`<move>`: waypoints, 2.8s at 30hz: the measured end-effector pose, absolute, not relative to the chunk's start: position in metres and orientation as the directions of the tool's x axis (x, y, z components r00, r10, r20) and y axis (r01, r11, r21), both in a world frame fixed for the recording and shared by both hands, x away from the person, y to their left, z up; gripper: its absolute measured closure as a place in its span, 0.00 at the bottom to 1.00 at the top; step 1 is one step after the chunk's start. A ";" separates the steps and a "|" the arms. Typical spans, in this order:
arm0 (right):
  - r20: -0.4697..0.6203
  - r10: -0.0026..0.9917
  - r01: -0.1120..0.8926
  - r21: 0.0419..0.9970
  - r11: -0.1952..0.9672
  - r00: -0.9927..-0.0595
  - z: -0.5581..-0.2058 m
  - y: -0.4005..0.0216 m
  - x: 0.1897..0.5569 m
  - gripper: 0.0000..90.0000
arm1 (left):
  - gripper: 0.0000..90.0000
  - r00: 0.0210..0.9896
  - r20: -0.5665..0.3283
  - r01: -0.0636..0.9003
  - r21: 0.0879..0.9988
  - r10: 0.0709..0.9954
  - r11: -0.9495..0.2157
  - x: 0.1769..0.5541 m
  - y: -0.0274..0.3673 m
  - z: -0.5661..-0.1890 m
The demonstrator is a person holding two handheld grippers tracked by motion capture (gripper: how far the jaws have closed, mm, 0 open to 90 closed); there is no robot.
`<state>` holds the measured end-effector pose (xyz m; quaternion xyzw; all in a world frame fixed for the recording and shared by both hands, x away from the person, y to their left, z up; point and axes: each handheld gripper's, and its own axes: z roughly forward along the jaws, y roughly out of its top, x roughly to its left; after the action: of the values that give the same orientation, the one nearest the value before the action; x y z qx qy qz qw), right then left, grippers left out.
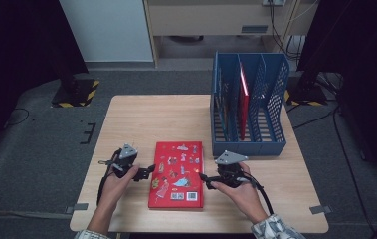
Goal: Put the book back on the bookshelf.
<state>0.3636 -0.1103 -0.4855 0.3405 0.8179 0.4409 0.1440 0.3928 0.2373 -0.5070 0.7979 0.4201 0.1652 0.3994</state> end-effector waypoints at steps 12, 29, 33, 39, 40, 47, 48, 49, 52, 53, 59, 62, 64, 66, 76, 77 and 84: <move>0.087 0.615 0.450 0.761 0.466 -0.784 -0.503 -0.089 0.356 0.13 | 0.06 0.631 -0.068 0.536 0.758 0.773 -0.371 0.395 0.222 -0.512; 0.083 0.588 0.461 0.712 0.530 -0.805 -0.515 -0.091 0.357 0.10 | 0.05 0.654 -0.067 0.528 0.755 0.754 -0.390 0.397 0.219 -0.514; 0.096 0.588 0.468 0.711 0.524 -0.803 -0.517 -0.092 0.358 0.10 | 0.05 0.648 -0.064 0.529 0.754 0.759 -0.389 0.397 0.219 -0.514; 0.101 0.576 0.470 0.698 0.540 -0.811 -0.520 -0.091 0.360 0.11 | 0.04 0.650 -0.066 0.530 0.753 0.757 -0.389 0.397 0.218 -0.515; 0.101 0.577 0.471 0.699 0.539 -0.810 -0.520 -0.091 0.360 0.11 | 0.04 0.653 -0.068 0.531 0.751 0.754 -0.392 0.398 0.218 -0.515; 0.108 0.580 0.480 0.692 0.539 -0.807 -0.522 -0.091 0.361 0.11 | 0.03 0.672 -0.079 0.539 0.735 0.736 -0.413 0.398 0.212 -0.519; 0.108 0.578 0.479 0.692 0.540 -0.809 -0.522 -0.091 0.361 0.11 | 0.03 0.674 -0.081 0.540 0.733 0.734 -0.414 0.398 0.212 -0.519; 0.113 0.580 0.483 0.692 0.537 -0.807 -0.522 -0.091 0.361 0.11 | 0.03 0.678 -0.083 0.539 0.732 0.731 -0.417 0.397 0.211 -0.519; 0.116 0.582 0.485 0.692 0.534 -0.805 -0.522 -0.091 0.361 0.11 | 0.03 0.684 -0.110 0.551 0.726 0.721 -0.412 0.398 0.210 -0.521; 0.116 0.585 0.487 0.694 0.531 -0.803 -0.522 -0.091 0.361 0.11 | 0.02 0.684 -0.119 0.556 0.724 0.720 -0.408 0.398 0.210 -0.521; 0.113 0.578 0.481 0.692 0.538 -0.808 -0.522 -0.091 0.361 0.11 | 0.02 0.692 -0.170 0.576 0.716 0.701 -0.395 0.399 0.206 -0.525; 0.112 0.578 0.480 0.693 0.537 -0.808 -0.522 -0.091 0.361 0.11 | 0.00 0.690 -0.181 0.583 0.713 0.700 -0.391 0.400 0.206 -0.526; 0.116 0.579 0.483 0.693 0.536 -0.807 -0.522 -0.091 0.361 0.11 | 0.00 0.689 -0.200 0.592 0.710 0.697 -0.382 0.401 0.207 -0.527; 0.115 0.576 0.481 0.693 0.537 -0.809 -0.522 -0.091 0.361 0.11 | 0.00 0.684 -0.244 0.614 0.701 0.688 -0.362 0.404 0.209 -0.530; 0.137 0.569 0.484 0.704 0.520 -0.810 -0.523 -0.089 0.367 0.11 | 0.01 0.681 -0.254 0.618 0.702 0.687 -0.354 0.407 0.209 -0.530; 0.139 0.566 0.483 0.705 0.519 -0.812 -0.523 -0.088 0.368 0.11 | 0.01 0.683 -0.249 0.614 0.705 0.687 -0.355 0.407 0.209 -0.530; 0.164 0.569 0.498 0.706 0.503 -0.806 -0.525 -0.082 0.377 0.09 | 0.06 0.677 -0.248 0.616 0.706 0.694 -0.349 0.407 0.210 -0.528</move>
<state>0.3766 -0.0816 -0.5252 0.3082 0.8657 0.3920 0.0448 0.4072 0.2103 -0.5281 0.8200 0.3993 0.0475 0.4074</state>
